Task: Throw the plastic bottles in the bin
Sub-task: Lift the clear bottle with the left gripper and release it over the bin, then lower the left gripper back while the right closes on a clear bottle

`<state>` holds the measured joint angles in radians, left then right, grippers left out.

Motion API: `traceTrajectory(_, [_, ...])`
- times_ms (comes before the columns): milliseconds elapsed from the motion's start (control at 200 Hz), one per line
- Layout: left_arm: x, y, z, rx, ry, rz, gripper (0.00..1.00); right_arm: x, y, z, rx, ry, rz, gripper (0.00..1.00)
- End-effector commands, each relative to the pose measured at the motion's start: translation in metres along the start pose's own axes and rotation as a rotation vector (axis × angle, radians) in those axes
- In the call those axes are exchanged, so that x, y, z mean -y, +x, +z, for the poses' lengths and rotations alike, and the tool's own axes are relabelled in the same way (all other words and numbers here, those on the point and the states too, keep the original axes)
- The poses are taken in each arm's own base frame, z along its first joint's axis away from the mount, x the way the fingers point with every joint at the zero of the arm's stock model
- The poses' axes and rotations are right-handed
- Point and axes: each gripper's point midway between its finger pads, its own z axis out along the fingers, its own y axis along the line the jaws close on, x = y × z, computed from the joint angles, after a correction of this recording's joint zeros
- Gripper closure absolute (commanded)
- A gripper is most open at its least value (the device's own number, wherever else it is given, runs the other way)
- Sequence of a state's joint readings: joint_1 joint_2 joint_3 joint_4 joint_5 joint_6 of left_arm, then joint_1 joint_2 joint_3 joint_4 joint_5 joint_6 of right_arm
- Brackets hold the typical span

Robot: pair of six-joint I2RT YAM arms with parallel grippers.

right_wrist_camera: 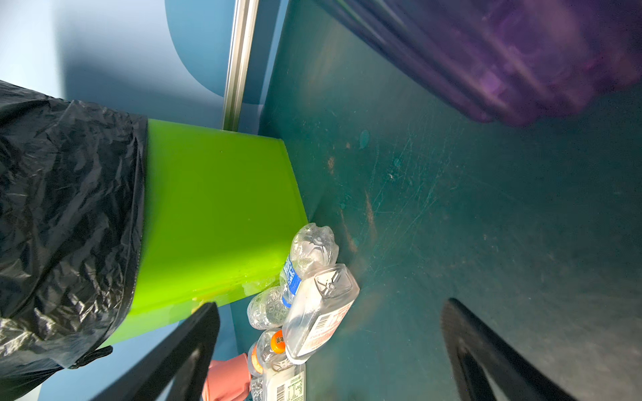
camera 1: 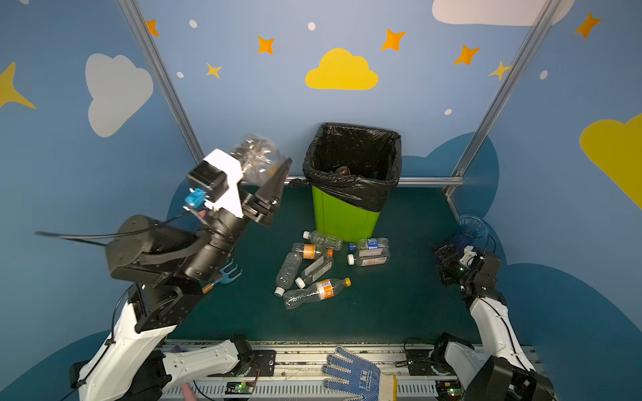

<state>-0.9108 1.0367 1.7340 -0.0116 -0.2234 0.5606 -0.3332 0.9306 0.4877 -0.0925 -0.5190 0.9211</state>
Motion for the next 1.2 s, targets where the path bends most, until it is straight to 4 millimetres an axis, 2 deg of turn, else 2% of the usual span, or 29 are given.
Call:
traceTrajectory(0, [0.026,0.043,0.057,0.0,0.029,-0.018,0.48,-0.019,-0.007,-0.007,0.022,-0.053,-0.023,0.02])
traceTrajectory(50, [0.024,0.082,0.087,-0.079,0.033,-0.113,0.46,-0.02,-0.006,-0.008,0.02,-0.058,-0.023,0.02])
traceTrajectory(80, [0.015,0.107,0.108,-0.133,0.019,-0.178,0.45,-0.021,-0.006,-0.009,0.02,-0.063,-0.026,0.02])
traceTrajectory(110, [0.012,0.141,0.128,-0.219,0.023,-0.24,0.43,-0.022,-0.005,-0.009,0.016,-0.068,-0.025,0.02])
traceTrajectory(120, [0.014,0.159,0.135,-0.264,0.028,-0.26,0.43,-0.022,-0.005,-0.009,0.016,-0.07,-0.026,0.02])
traceTrajectory(130, [0.011,0.163,0.142,-0.273,0.024,-0.278,0.42,-0.022,-0.004,-0.009,0.013,-0.07,-0.025,0.02])
traceTrajectory(145, [0.014,0.189,0.15,-0.341,0.028,-0.304,0.42,-0.022,-0.004,-0.009,0.012,-0.07,-0.025,0.02])
traceTrajectory(150, [0.011,0.183,0.151,-0.336,0.024,-0.312,0.42,-0.022,-0.004,-0.009,0.01,-0.071,-0.024,0.02])
traceTrajectory(175, [0.013,0.219,0.165,-0.422,0.023,-0.345,0.41,-0.023,-0.003,-0.009,0.009,-0.074,-0.027,0.02])
traceTrajectory(195, [0.015,0.228,0.174,-0.452,0.031,-0.363,0.4,-0.024,-0.003,-0.01,0.007,-0.076,-0.028,0.02])
traceTrajectory(215, [0.022,0.253,0.18,-0.511,0.048,-0.368,0.39,-0.024,-0.003,-0.01,0.007,-0.076,-0.028,0.02])
traceTrajectory(230, [0.022,0.25,0.186,-0.5,0.055,-0.366,0.38,-0.024,-0.002,-0.01,0.005,-0.075,-0.029,0.02])
traceTrajectory(255, [0.027,0.267,0.19,-0.535,0.063,-0.369,0.34,-0.024,-0.002,-0.011,0.006,-0.075,-0.032,0.02])
traceTrajectory(340, [0.018,0.234,0.201,-0.401,0.046,-0.406,0.25,-0.024,-0.002,-0.013,0.013,-0.077,-0.038,0.02])
traceTrajectory(380, [0.016,0.228,0.206,-0.37,0.044,-0.417,0.14,-0.024,-0.002,-0.014,0.016,-0.076,-0.039,0.02])
traceTrajectory(390, [0.014,0.216,0.206,-0.34,0.045,-0.416,0.1,-0.024,-0.003,-0.014,0.018,-0.075,-0.039,0.02])
traceTrajectory(400, [0.014,0.22,0.208,-0.341,0.045,-0.416,0.07,-0.025,-0.003,-0.014,0.018,-0.077,-0.041,0.02])
traceTrajectory(420, [0.011,0.208,0.209,-0.306,0.039,-0.415,0.01,-0.025,-0.003,-0.014,0.019,-0.077,-0.041,0.02])
traceTrajectory(445, [0.005,0.189,0.207,-0.251,0.026,-0.415,0.0,-0.025,-0.002,-0.014,0.016,-0.079,-0.04,0.02])
traceTrajectory(465, [0.002,0.186,0.207,-0.231,0.015,-0.417,0.0,-0.025,-0.002,-0.014,0.014,-0.079,-0.037,0.02])
traceTrajectory(521, [-0.006,0.16,0.202,-0.149,0.0,-0.414,0.0,-0.026,-0.001,-0.013,0.005,-0.083,-0.03,0.02])
traceTrajectory(641, [-0.012,0.132,0.194,-0.109,0.004,-0.388,0.0,-0.021,0.002,-0.011,-0.01,-0.074,-0.004,0.02])
traceTrajectory(786, [-0.012,0.129,0.189,-0.148,0.01,-0.372,0.0,-0.017,0.008,-0.007,-0.035,-0.073,0.023,0.02])
traceTrajectory(936, [-0.005,0.144,0.18,-0.228,0.028,-0.362,0.0,-0.015,0.017,0.002,-0.067,-0.058,0.044,0.02])
traceTrajectory(961, [-0.003,0.153,0.178,-0.252,0.029,-0.358,0.0,-0.015,0.019,0.004,-0.075,-0.053,0.045,0.02])
traceTrajectory(1061, [-0.003,0.166,0.161,-0.29,0.015,-0.34,0.0,-0.015,0.034,0.017,-0.123,-0.032,0.049,0.02])
traceTrajectory(1076, [-0.002,0.174,0.157,-0.303,0.01,-0.339,0.0,-0.016,0.036,0.02,-0.129,-0.029,0.047,0.02])
traceTrajectory(1126, [-0.006,0.176,0.143,-0.283,-0.016,-0.329,0.0,-0.015,0.044,0.028,-0.154,-0.005,0.049,0.02])
traceTrajectory(1196, [-0.009,0.194,0.117,-0.272,-0.069,-0.319,0.0,-0.015,0.06,0.041,-0.198,0.038,0.051,0.02])
